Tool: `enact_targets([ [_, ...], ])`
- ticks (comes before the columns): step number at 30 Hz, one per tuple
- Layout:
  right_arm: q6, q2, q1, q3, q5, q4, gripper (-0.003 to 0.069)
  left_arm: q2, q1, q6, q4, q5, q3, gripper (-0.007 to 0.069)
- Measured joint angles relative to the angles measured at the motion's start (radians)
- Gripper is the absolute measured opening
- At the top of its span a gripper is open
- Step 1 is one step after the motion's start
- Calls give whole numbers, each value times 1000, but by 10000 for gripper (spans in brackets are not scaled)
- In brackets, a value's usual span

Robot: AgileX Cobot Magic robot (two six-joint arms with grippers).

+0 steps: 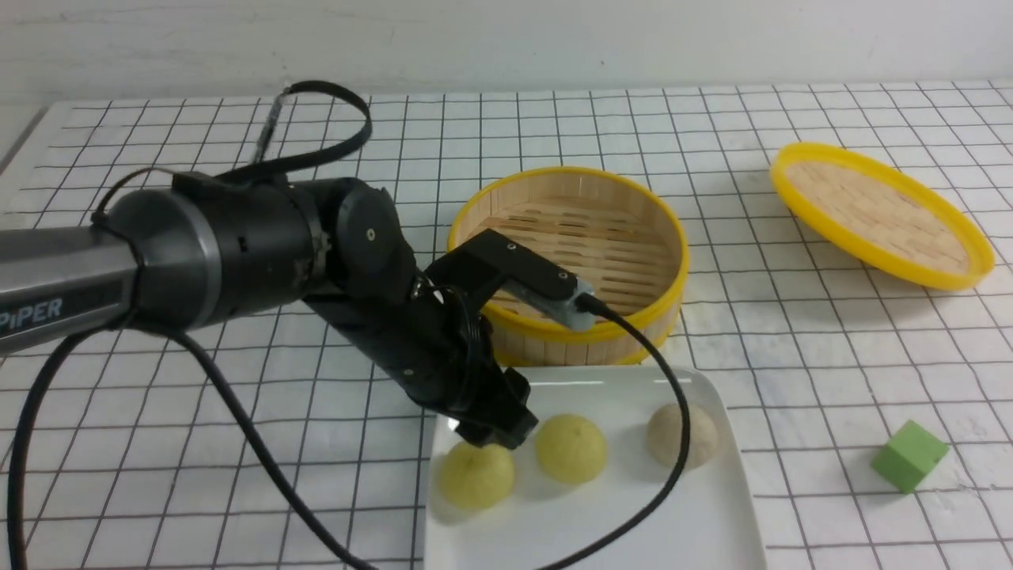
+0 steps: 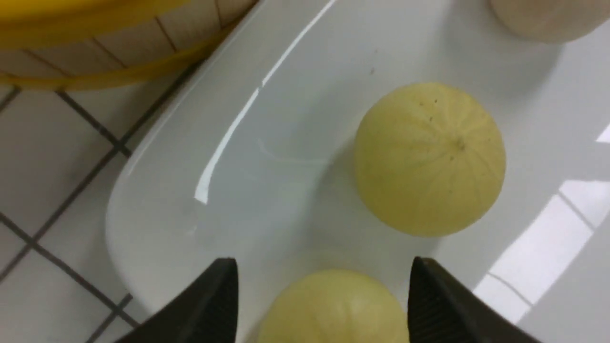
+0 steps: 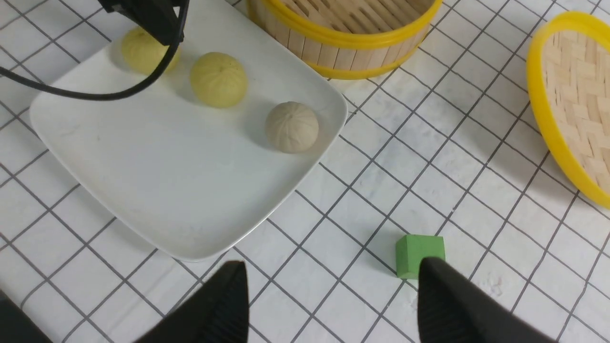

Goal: Put the steamed buns into the plate on the white-black tablecloth.

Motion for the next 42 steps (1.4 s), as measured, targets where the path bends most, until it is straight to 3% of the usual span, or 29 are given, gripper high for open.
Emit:
enact_targets([
  [8,0,0,0,0,-155,0,472,-192,0,-65,126,73,-176,484],
  [12,0,-11,0,-17,-313,-24,472,-385,0,-225,352,129,-264,484],
  [17,5,-56,0,-86,-397,-82,472,-574,0,-426,535,168,-276,484],
  [22,34,-137,0,-114,-388,-142,472,-752,0,-502,651,237,-279,480],
  [27,70,-197,0,-114,-294,-146,472,-849,0,-524,657,315,-260,464],
  [42,77,-493,0,-88,-22,-94,472,-1139,0,-528,474,433,-14,395],
])
